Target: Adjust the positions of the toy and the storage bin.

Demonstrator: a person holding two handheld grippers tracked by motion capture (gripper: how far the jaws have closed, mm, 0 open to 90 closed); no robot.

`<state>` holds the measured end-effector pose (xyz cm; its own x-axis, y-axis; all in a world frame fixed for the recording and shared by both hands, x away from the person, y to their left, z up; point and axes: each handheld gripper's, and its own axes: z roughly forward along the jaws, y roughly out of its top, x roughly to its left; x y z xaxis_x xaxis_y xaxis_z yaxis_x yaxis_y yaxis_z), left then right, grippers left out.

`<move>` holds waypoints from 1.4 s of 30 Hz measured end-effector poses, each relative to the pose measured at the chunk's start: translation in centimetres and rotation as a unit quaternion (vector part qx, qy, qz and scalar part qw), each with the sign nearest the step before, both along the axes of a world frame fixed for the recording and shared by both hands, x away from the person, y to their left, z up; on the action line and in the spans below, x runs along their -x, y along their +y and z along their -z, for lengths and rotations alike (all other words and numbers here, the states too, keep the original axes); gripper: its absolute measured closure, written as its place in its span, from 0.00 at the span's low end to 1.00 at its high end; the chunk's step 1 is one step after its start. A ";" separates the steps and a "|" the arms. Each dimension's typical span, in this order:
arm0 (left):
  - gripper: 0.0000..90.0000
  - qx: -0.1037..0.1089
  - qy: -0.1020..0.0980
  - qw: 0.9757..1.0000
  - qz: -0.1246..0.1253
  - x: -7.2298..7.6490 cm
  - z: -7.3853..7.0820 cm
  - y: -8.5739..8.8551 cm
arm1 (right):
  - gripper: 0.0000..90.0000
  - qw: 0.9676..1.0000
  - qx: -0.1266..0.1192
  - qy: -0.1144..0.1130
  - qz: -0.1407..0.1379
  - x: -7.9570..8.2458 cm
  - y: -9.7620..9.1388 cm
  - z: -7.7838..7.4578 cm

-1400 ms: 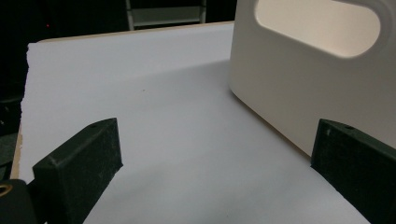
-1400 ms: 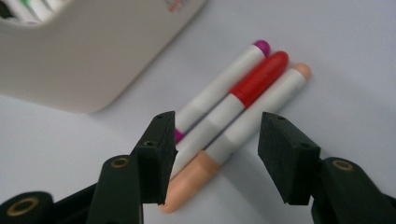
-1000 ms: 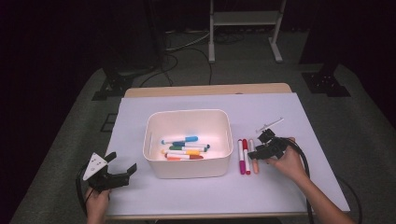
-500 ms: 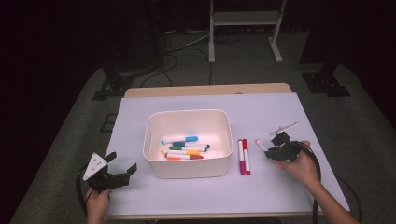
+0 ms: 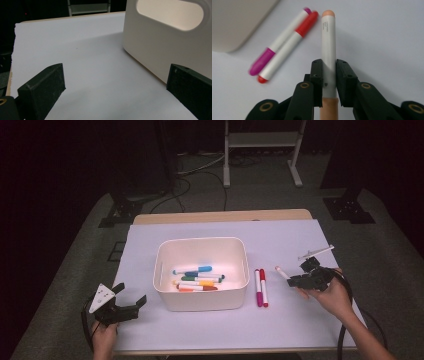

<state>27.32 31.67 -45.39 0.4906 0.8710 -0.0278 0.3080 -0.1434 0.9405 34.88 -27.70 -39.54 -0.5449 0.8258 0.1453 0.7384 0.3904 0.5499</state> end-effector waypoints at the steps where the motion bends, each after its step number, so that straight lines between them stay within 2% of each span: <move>1: 0.01 0.000 0.000 1.000 0.000 0.0 0.0 0.0 | 0.85 1.000 0.000 0.000 0.000 0.0 0.0 0.0; 2: 0.01 0.001 0.000 1.000 0.000 0.0 0.0 0.0 | 0.85 1.000 -0.017 -0.001 -0.008 0.2 0.2 -1.3; 6: 0.01 0.001 0.001 1.000 0.000 0.0 0.0 0.0 | 0.84 0.999 -0.038 -0.012 -0.026 0.5 0.6 -4.1; 7: 0.01 0.001 0.001 1.000 0.000 0.0 0.0 0.0 | 0.84 0.999 -0.038 -0.012 -0.026 0.5 0.6 -4.1; 8: 0.01 0.001 0.001 1.000 0.000 0.0 0.0 0.0 | 0.84 0.998 -0.044 -0.018 -0.036 0.6 1.1 -5.6; 12: 0.01 0.000 0.001 1.000 0.000 0.0 0.0 0.0 | 0.84 0.997 -0.048 -0.032 -0.056 0.8 2.2 -8.2; 16: 0.01 0.000 0.001 1.000 0.001 0.0 0.0 0.0 | 0.84 0.994 -0.061 -0.043 -0.081 1.0 3.7 -10.7; 17: 0.01 0.000 0.001 1.000 0.001 0.0 0.0 0.0 | 0.84 0.994 -0.061 -0.043 -0.081 1.0 3.7 -10.7; 18: 0.01 0.002 0.001 1.000 0.000 0.0 0.0 0.0 | 0.84 0.992 -0.068 -0.046 -0.094 1.0 4.7 -11.9; 22: 0.01 0.001 0.001 1.000 0.001 0.0 0.0 0.0 | 0.84 0.989 -0.064 -0.056 -0.120 1.1 6.6 -13.8; 23: 0.01 0.000 0.002 1.000 0.001 0.0 0.0 0.1 | 0.84 0.989 -0.064 -0.056 -0.120 1.1 6.6 -13.8; 24: 0.01 0.002 0.003 1.000 0.000 0.0 0.0 0.1 | 0.84 0.986 -0.070 -0.058 -0.138 1.3 8.0 -14.7; 25: 0.01 0.002 0.003 1.000 0.000 0.0 0.0 0.1 | 0.84 0.986 -0.070 -0.058 -0.138 1.3 8.0 -14.7; 26: 0.01 0.002 0.002 1.000 0.000 0.0 0.0 0.0 | 0.84 0.984 -0.067 -0.061 -0.153 1.4 9.0 -15.2; 27: 0.01 0.002 0.002 1.000 0.000 0.0 0.0 0.0 | 0.84 0.984 -0.067 -0.061 -0.153 1.4 9.0 -15.2; 28: 0.01 0.002 0.001 1.000 0.001 0.0 0.0 0.0 | 0.84 0.981 -0.067 -0.062 -0.169 1.6 10.2 -15.7; 32: 0.01 0.001 0.001 1.000 0.001 0.0 0.0 0.1 | 0.84 0.975 -0.067 -0.059 -0.202 1.8 12.5 -16.5; 38: 0.01 0.002 0.001 1.000 0.002 0.0 0.0 0.0 | 0.84 0.964 -0.079 -0.043 -0.251 1.9 15.8 -17.1; 42: 0.01 0.003 0.001 1.000 0.002 0.0 0.0 0.0 | 0.84 0.957 -0.072 -0.032 -0.280 1.7 18.2 -16.5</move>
